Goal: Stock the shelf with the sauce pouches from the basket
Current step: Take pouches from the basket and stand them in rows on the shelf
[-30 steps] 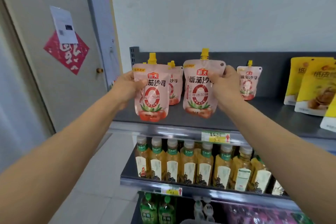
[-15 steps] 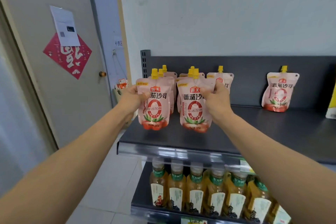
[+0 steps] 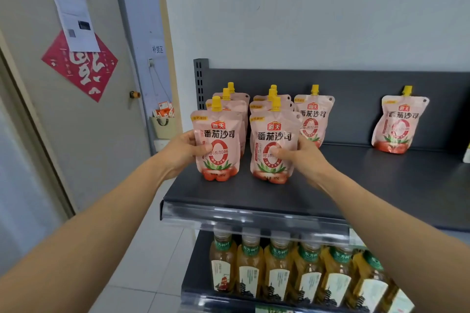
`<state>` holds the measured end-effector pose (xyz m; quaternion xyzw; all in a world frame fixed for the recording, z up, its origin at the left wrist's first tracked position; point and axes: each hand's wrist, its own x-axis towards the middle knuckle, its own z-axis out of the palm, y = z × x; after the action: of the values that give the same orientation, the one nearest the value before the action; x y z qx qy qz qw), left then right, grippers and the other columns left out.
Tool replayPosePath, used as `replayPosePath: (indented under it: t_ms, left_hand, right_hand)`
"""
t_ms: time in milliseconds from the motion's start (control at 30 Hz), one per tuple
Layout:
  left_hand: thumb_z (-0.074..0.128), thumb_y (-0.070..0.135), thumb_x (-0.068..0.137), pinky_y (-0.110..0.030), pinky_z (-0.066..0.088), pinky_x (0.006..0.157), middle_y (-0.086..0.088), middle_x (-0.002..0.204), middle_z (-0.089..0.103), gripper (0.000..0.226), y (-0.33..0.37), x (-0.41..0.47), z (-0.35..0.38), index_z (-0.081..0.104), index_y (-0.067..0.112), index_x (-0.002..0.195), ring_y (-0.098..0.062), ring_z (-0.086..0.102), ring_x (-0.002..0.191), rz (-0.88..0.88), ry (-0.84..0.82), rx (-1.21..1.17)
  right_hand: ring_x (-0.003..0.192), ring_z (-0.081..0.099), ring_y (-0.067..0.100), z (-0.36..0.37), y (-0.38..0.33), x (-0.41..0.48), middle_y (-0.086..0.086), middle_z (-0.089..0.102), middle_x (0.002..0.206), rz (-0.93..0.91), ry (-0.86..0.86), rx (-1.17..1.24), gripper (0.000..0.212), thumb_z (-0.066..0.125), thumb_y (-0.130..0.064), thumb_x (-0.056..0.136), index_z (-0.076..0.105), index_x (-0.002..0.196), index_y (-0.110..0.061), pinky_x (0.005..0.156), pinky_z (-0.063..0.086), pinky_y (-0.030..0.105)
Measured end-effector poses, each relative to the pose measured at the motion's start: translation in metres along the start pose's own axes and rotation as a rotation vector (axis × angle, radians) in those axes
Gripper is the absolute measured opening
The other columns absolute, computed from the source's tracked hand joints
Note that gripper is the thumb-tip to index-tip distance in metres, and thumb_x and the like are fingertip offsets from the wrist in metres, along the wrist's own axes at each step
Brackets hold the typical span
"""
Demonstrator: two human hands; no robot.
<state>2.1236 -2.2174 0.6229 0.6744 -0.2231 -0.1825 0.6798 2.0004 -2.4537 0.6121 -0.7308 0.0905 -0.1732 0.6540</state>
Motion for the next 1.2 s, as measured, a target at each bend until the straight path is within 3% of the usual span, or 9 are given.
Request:
replayPosePath:
  t_ms: [133,233,333,433,567,767,900,1067,1200]
  left_hand:
    - [0.062,-0.012,0.077,-0.024,0.055,0.075,-0.001,0.107,0.069,0.048,-0.012,-0.005,-0.004,0.058,0.011,0.118,-0.016,0.064,0.1,-0.056,-0.062,0.154]
    - [0.062,-0.015,0.077,-0.019,0.056,0.069,-0.004,0.107,0.067,0.049,-0.014,-0.003,-0.001,0.057,0.007,0.12,-0.015,0.065,0.094,-0.043,-0.015,0.168]
    - [0.062,-0.014,0.077,-0.027,0.053,0.079,-0.007,0.112,0.065,0.048,-0.015,0.001,0.001,0.056,0.005,0.12,-0.021,0.062,0.1,-0.037,0.023,0.188]
    - [0.063,-0.014,0.076,-0.029,0.053,0.079,-0.006,0.108,0.065,0.046,-0.017,0.006,0.002,0.057,0.007,0.116,-0.02,0.062,0.097,-0.027,0.059,0.186]
    - [0.063,-0.015,0.075,-0.022,0.054,0.068,-0.001,0.1,0.065,0.048,-0.019,0.01,0.005,0.057,0.007,0.117,-0.013,0.063,0.089,-0.022,0.068,0.15]
    - [0.062,-0.014,0.076,-0.027,0.053,0.076,-0.005,0.11,0.065,0.05,-0.016,0.011,0.005,0.055,0.007,0.121,-0.018,0.061,0.097,-0.058,0.044,0.188]
    - [0.067,-0.009,0.075,-0.031,0.05,0.081,-0.008,0.114,0.06,0.054,-0.015,0.007,0.003,0.05,0.003,0.125,-0.022,0.058,0.102,-0.065,0.101,0.251]
    - [0.072,0.004,0.076,-0.037,0.048,0.092,-0.007,0.103,0.058,0.049,-0.012,-0.013,0.001,0.051,0.002,0.12,-0.023,0.057,0.098,0.012,0.314,0.311]
    - [0.07,0.006,0.078,-0.037,0.05,0.092,-0.004,0.096,0.06,0.03,0.007,-0.047,0.025,0.058,0.013,0.105,-0.019,0.059,0.092,0.148,0.352,0.284]
  right_hand:
    - [0.102,0.064,0.021,-0.005,0.014,-0.005,0.005,0.067,0.115,0.079,-0.045,-0.049,0.055,0.072,0.003,0.072,0.054,0.122,-0.01,0.084,0.054,0.035]
    - [0.085,0.066,0.01,-0.005,0.011,-0.003,0.002,0.068,0.106,0.056,-0.039,-0.095,0.043,0.071,0.005,0.073,0.06,0.111,-0.011,0.062,0.056,0.018]
    - [0.076,0.064,0.001,-0.003,0.011,-0.001,-0.002,0.068,0.097,0.046,-0.009,-0.115,0.037,0.07,0.005,0.074,0.063,0.106,-0.012,0.05,0.051,0.01]
    - [0.08,0.064,0.005,-0.002,0.014,0.003,-0.003,0.067,0.099,0.047,0.014,-0.141,0.039,0.07,0.003,0.075,0.063,0.111,-0.01,0.054,0.052,0.011]
    - [0.093,0.064,0.015,0.004,0.016,0.006,0.0,0.067,0.107,0.047,0.054,-0.144,0.041,0.071,-0.001,0.076,0.061,0.114,-0.011,0.074,0.053,0.023]
    - [0.095,0.063,0.017,0.005,0.016,0.004,0.008,0.066,0.118,0.041,0.057,-0.133,0.044,0.07,0.001,0.076,0.058,0.116,-0.009,0.073,0.053,0.023]
    - [0.087,0.062,0.011,0.002,0.016,-0.002,0.007,0.065,0.117,0.017,0.079,-0.19,0.045,0.072,-0.003,0.076,0.056,0.117,-0.005,0.06,0.052,0.013]
    - [0.109,0.057,0.019,-0.017,0.011,-0.026,0.006,0.06,0.121,-0.058,0.273,-0.363,0.047,0.07,-0.018,0.08,0.056,0.123,-0.005,0.089,0.043,0.025]
    - [0.089,0.059,0.008,-0.035,0.001,-0.071,0.002,0.065,0.101,-0.156,0.307,-0.366,0.021,0.067,-0.016,0.082,0.064,0.103,-0.011,0.069,0.043,0.006]
